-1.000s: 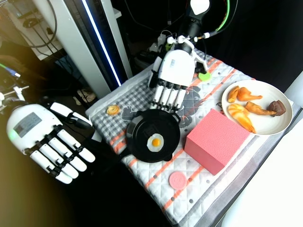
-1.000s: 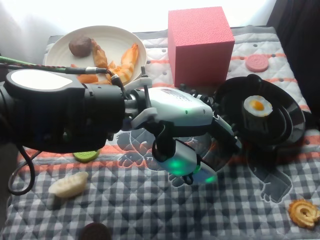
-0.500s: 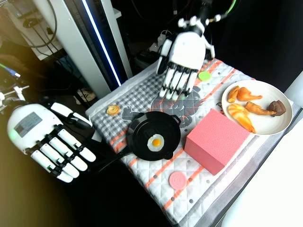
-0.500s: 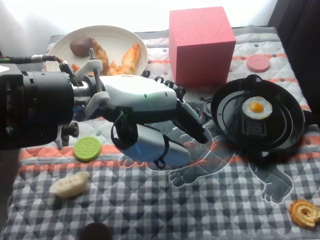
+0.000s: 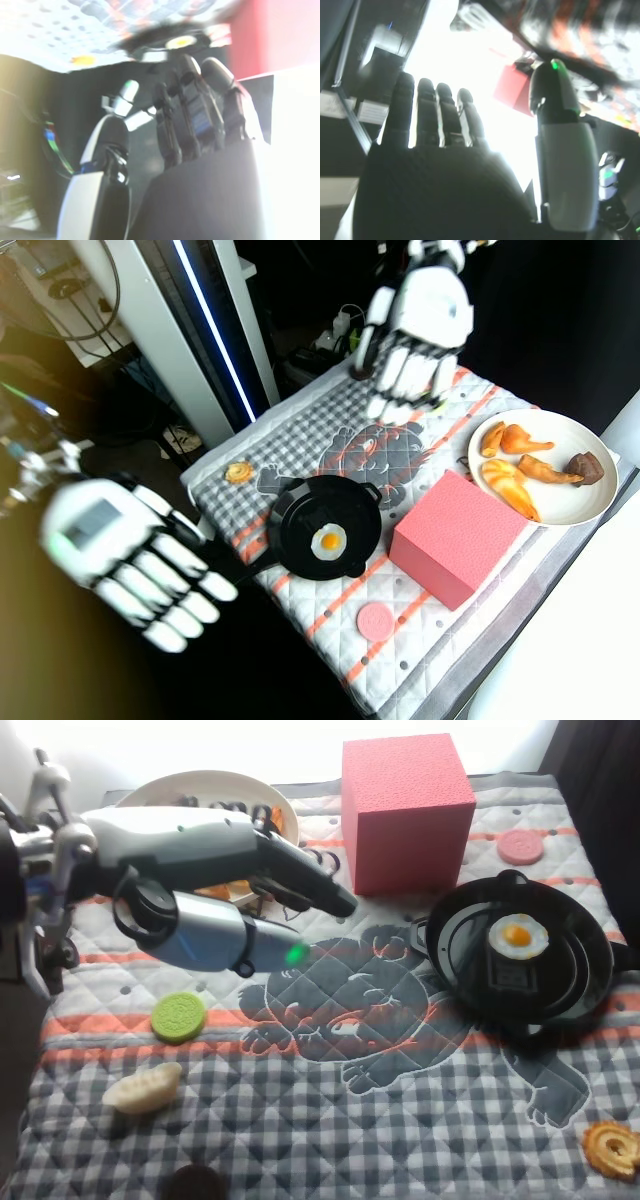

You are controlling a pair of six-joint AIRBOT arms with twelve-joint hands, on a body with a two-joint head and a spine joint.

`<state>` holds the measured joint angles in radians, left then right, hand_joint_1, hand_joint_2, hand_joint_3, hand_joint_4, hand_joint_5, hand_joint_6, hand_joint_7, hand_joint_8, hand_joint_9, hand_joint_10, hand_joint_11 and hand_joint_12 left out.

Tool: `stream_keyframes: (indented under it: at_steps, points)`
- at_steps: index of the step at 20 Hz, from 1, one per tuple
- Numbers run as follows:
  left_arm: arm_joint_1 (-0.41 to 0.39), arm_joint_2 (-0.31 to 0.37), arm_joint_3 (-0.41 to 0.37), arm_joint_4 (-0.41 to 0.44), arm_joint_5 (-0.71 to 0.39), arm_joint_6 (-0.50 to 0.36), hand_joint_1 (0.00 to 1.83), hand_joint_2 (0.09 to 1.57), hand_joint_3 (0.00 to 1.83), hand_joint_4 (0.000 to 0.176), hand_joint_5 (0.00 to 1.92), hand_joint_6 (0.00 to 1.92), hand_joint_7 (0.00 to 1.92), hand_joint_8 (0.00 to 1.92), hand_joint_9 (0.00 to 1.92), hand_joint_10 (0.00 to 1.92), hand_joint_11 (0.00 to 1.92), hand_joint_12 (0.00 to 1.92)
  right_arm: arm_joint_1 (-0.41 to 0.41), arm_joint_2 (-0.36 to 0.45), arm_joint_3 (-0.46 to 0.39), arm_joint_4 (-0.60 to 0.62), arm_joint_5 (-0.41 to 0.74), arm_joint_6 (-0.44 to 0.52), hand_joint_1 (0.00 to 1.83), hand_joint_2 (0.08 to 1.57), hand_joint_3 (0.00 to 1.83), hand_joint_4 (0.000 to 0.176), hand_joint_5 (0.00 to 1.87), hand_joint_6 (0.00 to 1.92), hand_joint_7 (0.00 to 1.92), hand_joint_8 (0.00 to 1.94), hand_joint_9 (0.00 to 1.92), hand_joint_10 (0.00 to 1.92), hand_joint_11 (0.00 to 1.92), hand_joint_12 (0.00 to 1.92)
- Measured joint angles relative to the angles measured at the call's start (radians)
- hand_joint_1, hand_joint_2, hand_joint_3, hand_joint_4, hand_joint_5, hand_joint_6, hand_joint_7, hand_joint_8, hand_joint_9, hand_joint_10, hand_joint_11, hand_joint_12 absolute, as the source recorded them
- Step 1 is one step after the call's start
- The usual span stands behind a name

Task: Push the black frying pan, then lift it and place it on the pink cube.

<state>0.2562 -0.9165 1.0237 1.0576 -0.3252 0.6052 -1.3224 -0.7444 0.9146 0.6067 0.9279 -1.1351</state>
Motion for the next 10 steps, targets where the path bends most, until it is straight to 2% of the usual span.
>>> stream_keyframes:
  at_steps: [2, 3, 5, 6, 7, 8, 9, 10]
  points:
    - [0.000, 0.029, -0.026, -0.056, -0.018, 0.032, 0.61, 1.28, 0.00, 0.000, 0.60, 0.02, 0.58, 0.02, 0.62, 0.11, 0.03, 1.58, 0.098, -0.049, 0.048, 0.043, -0.106, -0.113, 0.78, 1.15, 0.00, 0.061, 0.00, 0.00, 0.00, 0.00, 0.00, 0.00, 0.00, 0.00]
    - [0.006, 0.041, -0.034, -0.088, -0.035, 0.051, 0.62, 1.28, 0.00, 0.000, 0.60, 0.02, 0.58, 0.01, 0.61, 0.11, 0.03, 1.56, 0.142, -0.068, 0.064, 0.064, -0.144, -0.185, 0.81, 1.15, 0.00, 0.057, 0.00, 0.00, 0.00, 0.00, 0.00, 0.00, 0.00, 0.00]
    - [0.049, 0.064, -0.039, -0.159, -0.054, 0.093, 0.63, 1.27, 0.00, 0.000, 0.62, 0.02, 0.60, 0.01, 0.62, 0.12, 0.05, 1.55, 0.230, -0.138, 0.121, 0.126, -0.223, -0.342, 0.88, 1.16, 0.01, 0.026, 0.00, 0.00, 0.00, 0.00, 0.00, 0.00, 0.03, 0.01]
    - [0.066, 0.072, -0.039, -0.171, -0.037, 0.100, 0.60, 1.29, 0.00, 0.000, 0.61, 0.02, 0.59, 0.01, 0.61, 0.12, 0.04, 1.53, 0.253, -0.172, 0.149, 0.146, -0.267, -0.383, 0.89, 1.17, 0.01, 0.020, 0.00, 0.00, 0.00, 0.00, 0.00, 0.00, 0.02, 0.01]
    - [0.079, 0.084, -0.038, -0.182, -0.014, 0.103, 0.59, 1.29, 0.00, 0.000, 0.60, 0.02, 0.58, 0.00, 0.59, 0.11, 0.02, 1.52, 0.272, -0.204, 0.177, 0.171, -0.294, -0.399, 0.90, 1.19, 0.02, 0.001, 0.01, 0.00, 0.00, 0.00, 0.00, 0.00, 0.01, 0.01]
    - [0.079, 0.085, -0.037, -0.185, -0.012, 0.103, 0.59, 1.29, 0.00, 0.000, 0.60, 0.02, 0.58, 0.00, 0.59, 0.11, 0.02, 1.52, 0.274, -0.206, 0.183, 0.174, -0.296, -0.399, 0.90, 1.19, 0.02, 0.001, 0.01, 0.00, 0.00, 0.00, 0.00, 0.00, 0.01, 0.01]
    - [0.079, 0.090, -0.034, -0.215, -0.011, 0.109, 0.60, 1.29, 0.00, 0.000, 0.61, 0.01, 0.58, 0.00, 0.59, 0.10, 0.03, 1.50, 0.286, -0.219, 0.217, 0.181, -0.314, -0.410, 0.89, 1.24, 0.00, 0.000, 0.18, 0.05, 0.17, 0.01, 0.12, 0.03, 0.00, 0.32]
    - [0.079, 0.090, -0.034, -0.233, -0.019, 0.126, 0.56, 1.30, 0.01, 0.000, 0.61, 0.01, 0.58, 0.00, 0.60, 0.10, 0.04, 1.50, 0.291, -0.239, 0.241, 0.211, -0.328, -0.413, 0.85, 1.38, 0.01, 0.038, 0.49, 1.68, 0.46, 1.83, 0.35, 1.81, 0.21, 1.85]
